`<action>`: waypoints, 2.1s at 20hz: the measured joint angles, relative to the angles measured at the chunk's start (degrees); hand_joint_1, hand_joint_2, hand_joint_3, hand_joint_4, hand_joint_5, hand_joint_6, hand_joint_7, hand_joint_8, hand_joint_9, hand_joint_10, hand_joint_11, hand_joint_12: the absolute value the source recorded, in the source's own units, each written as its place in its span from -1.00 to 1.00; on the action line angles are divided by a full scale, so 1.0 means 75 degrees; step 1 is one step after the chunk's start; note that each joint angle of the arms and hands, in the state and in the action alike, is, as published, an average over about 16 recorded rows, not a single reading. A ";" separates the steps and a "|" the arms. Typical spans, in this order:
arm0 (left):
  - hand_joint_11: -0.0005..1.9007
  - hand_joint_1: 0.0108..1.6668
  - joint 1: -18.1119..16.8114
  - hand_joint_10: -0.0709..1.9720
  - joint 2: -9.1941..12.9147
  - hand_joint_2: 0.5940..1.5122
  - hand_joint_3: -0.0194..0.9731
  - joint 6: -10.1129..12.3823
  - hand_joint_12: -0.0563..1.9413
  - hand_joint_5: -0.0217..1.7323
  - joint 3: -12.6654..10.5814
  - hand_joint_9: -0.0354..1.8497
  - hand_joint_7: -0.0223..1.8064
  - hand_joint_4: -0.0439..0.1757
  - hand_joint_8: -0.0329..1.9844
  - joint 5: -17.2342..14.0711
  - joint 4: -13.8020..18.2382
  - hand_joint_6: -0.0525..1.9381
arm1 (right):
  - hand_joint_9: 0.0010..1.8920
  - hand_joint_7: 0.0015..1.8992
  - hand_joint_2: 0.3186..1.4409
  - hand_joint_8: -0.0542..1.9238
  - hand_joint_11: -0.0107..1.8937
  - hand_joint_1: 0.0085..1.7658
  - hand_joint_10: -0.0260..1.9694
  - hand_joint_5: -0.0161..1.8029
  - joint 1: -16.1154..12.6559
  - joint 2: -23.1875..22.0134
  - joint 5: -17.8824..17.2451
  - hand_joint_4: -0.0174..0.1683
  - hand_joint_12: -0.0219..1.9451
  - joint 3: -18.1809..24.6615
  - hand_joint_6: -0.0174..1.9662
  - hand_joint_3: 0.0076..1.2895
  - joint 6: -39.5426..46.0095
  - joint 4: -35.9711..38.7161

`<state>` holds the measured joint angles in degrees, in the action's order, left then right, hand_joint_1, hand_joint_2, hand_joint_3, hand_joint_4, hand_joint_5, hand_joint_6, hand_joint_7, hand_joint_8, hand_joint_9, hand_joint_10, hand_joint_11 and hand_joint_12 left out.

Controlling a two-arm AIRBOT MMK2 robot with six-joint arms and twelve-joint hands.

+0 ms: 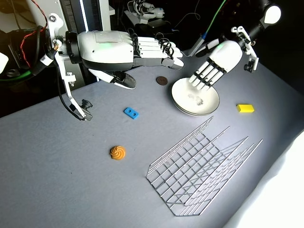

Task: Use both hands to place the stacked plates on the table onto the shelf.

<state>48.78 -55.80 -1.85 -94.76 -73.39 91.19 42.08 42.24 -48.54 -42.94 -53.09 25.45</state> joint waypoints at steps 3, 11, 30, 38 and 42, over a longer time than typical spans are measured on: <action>-0.98 -0.99 0.0106 -0.92 -0.0085 0.18 -0.94 -0.0008 -0.94 -0.93 -0.0099 -0.94 -0.96 -0.61 -0.97 0.0100 -0.0017 -0.93 | -0.98 -0.98 0.37 -0.94 -0.97 0.46 -0.96 -0.96 0.0021 0.0005 -0.0001 -0.78 -0.74 0.0000 -0.96 -0.99 -0.0012 0.0019; -0.98 -0.99 0.0275 -0.93 -0.0280 0.19 -0.94 -0.0005 -0.95 -0.94 -0.0383 -0.95 -0.96 -0.61 -0.97 0.0291 -0.0064 -0.94 | -0.97 -0.97 0.39 -0.94 -0.97 0.48 -0.96 -0.96 0.0098 0.0057 0.0098 -0.78 -0.74 0.0000 -0.96 -0.99 -0.0194 0.0079; -0.98 -0.99 -0.0106 -0.93 -0.0556 0.16 -0.94 0.0633 -0.94 -0.92 0.0442 -0.96 -0.98 -0.63 -0.98 0.0998 -0.0179 -0.96 | -0.98 -0.98 0.42 -0.94 -0.97 0.46 -0.96 -0.96 -0.0048 0.1218 0.1538 -0.78 -0.79 -0.0270 -0.96 -0.99 -0.1401 -0.0508; -0.98 -0.99 -0.0361 -0.93 -0.0582 0.17 -0.94 0.0848 -0.93 -0.92 0.0808 -0.95 -0.98 -0.63 -0.98 0.1265 -0.0069 -0.96 | -0.95 -0.96 0.38 -0.94 -0.97 0.46 -0.96 -0.94 -0.0364 0.2519 0.2295 -0.78 -0.67 -0.1153 -0.96 -0.99 -0.1676 -0.0683; -0.98 -0.99 -0.0371 -0.93 -0.0579 0.17 -0.94 0.0861 -0.93 -0.92 0.0824 -0.95 -0.98 -0.64 -0.98 0.1278 -0.0053 -0.96 | -0.92 -0.93 0.37 -0.94 -0.97 0.47 -0.96 -0.91 -0.0477 0.3225 0.2565 -0.78 -0.54 -0.1683 -0.96 -0.99 -0.1865 -0.0818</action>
<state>46.00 -60.15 4.61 -88.58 -63.81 90.80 38.50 66.43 -29.30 -55.56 -67.08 19.31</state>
